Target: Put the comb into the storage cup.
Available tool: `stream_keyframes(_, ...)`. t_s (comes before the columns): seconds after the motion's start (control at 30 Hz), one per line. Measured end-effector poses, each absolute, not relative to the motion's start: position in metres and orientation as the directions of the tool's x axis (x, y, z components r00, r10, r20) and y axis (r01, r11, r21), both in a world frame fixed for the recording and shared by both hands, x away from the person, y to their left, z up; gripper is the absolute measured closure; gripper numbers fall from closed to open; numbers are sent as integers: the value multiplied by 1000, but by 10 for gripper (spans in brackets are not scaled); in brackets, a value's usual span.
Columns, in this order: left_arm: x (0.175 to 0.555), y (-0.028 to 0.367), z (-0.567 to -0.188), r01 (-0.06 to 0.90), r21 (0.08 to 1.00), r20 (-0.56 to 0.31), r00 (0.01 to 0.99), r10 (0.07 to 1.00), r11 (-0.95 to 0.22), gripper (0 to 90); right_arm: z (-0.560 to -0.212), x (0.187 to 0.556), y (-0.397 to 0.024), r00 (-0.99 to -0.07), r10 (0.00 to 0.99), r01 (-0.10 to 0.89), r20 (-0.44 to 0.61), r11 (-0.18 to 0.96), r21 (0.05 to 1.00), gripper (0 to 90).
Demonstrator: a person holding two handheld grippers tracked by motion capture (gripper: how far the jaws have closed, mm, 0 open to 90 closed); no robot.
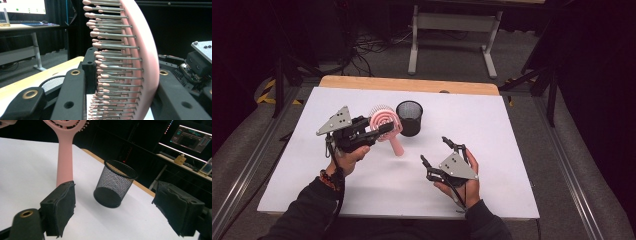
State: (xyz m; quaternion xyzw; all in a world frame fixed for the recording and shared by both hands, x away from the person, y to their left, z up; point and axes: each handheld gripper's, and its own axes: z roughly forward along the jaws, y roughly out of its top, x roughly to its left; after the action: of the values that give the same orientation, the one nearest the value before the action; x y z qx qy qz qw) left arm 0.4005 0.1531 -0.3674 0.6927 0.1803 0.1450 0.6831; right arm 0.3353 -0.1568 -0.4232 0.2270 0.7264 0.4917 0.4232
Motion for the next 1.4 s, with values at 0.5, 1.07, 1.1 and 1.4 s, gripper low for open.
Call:
stream_keyframes(0.5, 400, 157, -365, 41, 999, -33, 886, 463, -8, 630, -426, 332, -181, -517, 770, -61, -375, 404, 913, 115)
stream_keyframes(1.07, 400, 163, -361, 38, 999, -32, 875, 484, -3, 630, -436, 324, -200, -487, 770, -46, -412, 448, 893, 90)
stream_keyframes(1.1, 400, 163, -361, 39, 999, -32, 873, 486, -3, 630, -437, 324, -201, -486, 771, -43, -411, 448, 893, 90)
stream_keyframes(1.4, 400, 164, -343, 14, 1000, -14, 874, 485, 5, 630, -437, 321, -220, -458, 795, -21, -398, 438, 899, 90)
